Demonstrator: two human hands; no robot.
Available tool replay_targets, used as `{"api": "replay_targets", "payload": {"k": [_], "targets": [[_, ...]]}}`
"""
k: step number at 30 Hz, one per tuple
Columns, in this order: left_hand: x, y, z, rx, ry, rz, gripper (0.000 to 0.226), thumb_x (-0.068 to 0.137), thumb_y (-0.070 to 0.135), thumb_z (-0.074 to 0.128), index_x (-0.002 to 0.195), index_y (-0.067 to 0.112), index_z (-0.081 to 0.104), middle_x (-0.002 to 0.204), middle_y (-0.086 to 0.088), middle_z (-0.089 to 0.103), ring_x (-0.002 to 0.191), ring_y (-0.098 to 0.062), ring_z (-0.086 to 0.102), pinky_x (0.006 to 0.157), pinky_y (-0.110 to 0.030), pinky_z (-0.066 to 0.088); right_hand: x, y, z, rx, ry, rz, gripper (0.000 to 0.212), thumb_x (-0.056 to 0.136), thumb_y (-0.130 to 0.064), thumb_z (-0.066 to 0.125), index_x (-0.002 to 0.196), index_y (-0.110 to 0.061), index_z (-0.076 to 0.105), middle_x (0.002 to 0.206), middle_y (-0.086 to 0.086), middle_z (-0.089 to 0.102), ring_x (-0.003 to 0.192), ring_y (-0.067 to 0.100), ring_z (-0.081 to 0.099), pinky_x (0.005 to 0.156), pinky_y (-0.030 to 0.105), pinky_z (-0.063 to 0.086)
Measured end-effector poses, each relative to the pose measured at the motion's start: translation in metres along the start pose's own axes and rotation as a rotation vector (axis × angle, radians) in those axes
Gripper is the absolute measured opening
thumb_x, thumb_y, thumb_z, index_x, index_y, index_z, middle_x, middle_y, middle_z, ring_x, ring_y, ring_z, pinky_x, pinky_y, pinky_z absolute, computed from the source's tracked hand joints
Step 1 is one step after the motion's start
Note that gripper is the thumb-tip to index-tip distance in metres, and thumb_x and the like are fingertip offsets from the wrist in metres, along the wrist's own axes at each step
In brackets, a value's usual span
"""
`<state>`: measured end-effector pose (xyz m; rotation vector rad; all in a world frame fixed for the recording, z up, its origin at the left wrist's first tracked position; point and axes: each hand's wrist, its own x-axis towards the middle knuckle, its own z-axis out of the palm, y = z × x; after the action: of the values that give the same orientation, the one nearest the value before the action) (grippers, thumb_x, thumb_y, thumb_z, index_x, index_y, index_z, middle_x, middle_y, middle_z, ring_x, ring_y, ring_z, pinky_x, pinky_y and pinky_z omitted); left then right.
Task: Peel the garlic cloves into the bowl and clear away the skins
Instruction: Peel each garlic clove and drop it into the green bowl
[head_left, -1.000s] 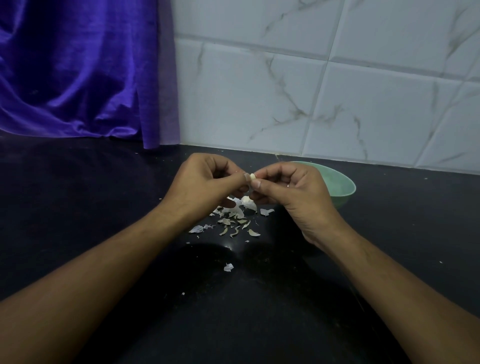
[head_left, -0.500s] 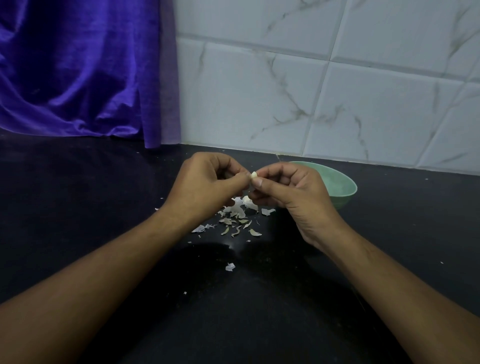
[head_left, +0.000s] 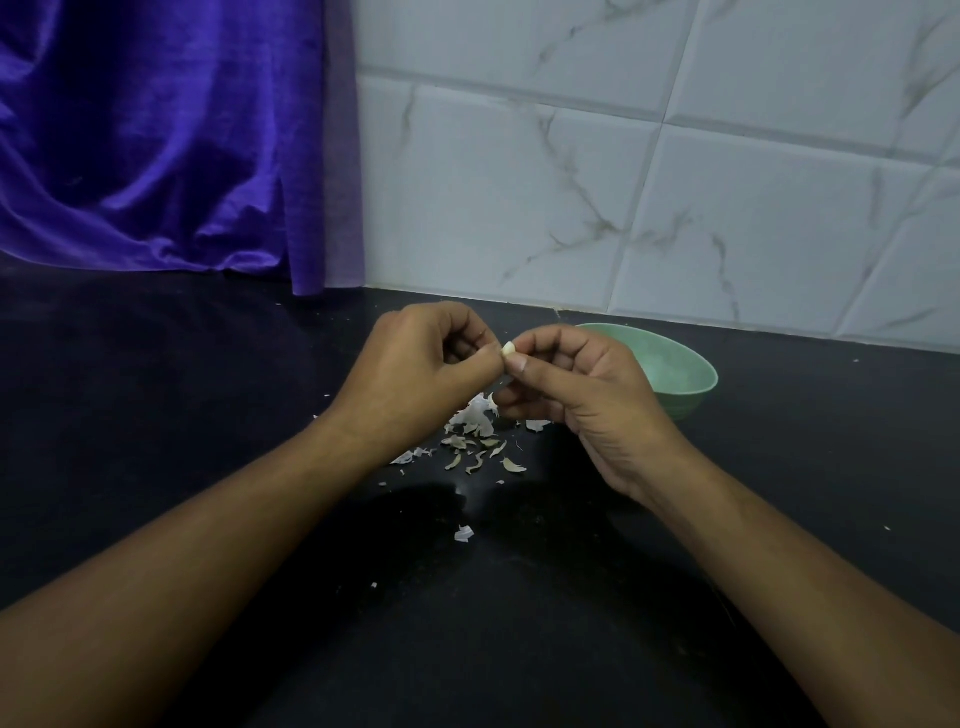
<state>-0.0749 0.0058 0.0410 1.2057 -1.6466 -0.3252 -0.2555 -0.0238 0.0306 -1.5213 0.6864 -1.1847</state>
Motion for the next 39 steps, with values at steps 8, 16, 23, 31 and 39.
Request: {"api": "replay_targets", "payload": {"k": [8, 16, 23, 31, 39], "targets": [[0.002, 0.000, 0.002, -0.369, -0.104, -0.204, 0.015, 0.087, 0.026, 0.072, 0.081, 0.012, 0.070, 0.071, -0.003, 0.069, 0.069, -0.016, 0.067, 0.061, -0.035, 0.060, 0.001, -0.002, 0.002, 0.144, -0.087, 0.100, 0.020, 0.092, -0.014, 0.069, 0.109, -0.003, 0.067, 0.094, 0.012, 0.071, 0.074, 0.019, 0.069, 0.075, 0.039, 0.063], [0.003, 0.001, 0.002, -0.418, -0.105, -0.240, 0.012, 0.097, 0.007, 0.061, 0.087, 0.005, 0.069, 0.070, 0.000, 0.064, 0.071, -0.012, 0.065, 0.061, -0.031, 0.058, 0.004, -0.008, 0.000, 0.276, -0.096, 0.163, 0.018, 0.092, -0.020, 0.066, 0.106, -0.008, 0.065, 0.092, 0.005, 0.067, 0.073, 0.016, 0.068, 0.068, 0.033, 0.063], [0.004, -0.003, -0.003, -0.382, -0.070, -0.240, 0.016, 0.097, 0.012, 0.061, 0.086, 0.006, 0.071, 0.074, -0.005, 0.065, 0.073, -0.017, 0.068, 0.063, -0.037, 0.058, 0.005, -0.007, -0.002, 0.267, -0.071, 0.148, 0.019, 0.097, -0.018, 0.062, 0.114, -0.010, 0.065, 0.091, 0.002, 0.066, 0.073, 0.016, 0.067, 0.068, 0.033, 0.063], [0.004, -0.009, -0.003, -0.294, -0.074, -0.162, 0.029, 0.095, 0.035, 0.074, 0.078, 0.013, 0.067, 0.072, -0.007, 0.069, 0.068, -0.015, 0.067, 0.065, -0.041, 0.061, 0.003, -0.005, -0.002, 0.179, -0.049, 0.122, 0.020, 0.099, -0.012, 0.063, 0.118, -0.004, 0.064, 0.090, 0.007, 0.070, 0.073, 0.020, 0.072, 0.069, 0.034, 0.064], [0.005, -0.006, -0.005, -0.357, -0.098, -0.184, 0.013, 0.092, 0.000, 0.071, 0.091, 0.011, 0.064, 0.086, -0.012, 0.065, 0.074, -0.020, 0.073, 0.063, -0.039, 0.063, 0.002, -0.007, -0.003, 0.129, -0.023, 0.091, 0.015, 0.094, -0.008, 0.069, 0.110, -0.007, 0.067, 0.092, 0.009, 0.073, 0.072, 0.021, 0.072, 0.066, 0.032, 0.063]]}}
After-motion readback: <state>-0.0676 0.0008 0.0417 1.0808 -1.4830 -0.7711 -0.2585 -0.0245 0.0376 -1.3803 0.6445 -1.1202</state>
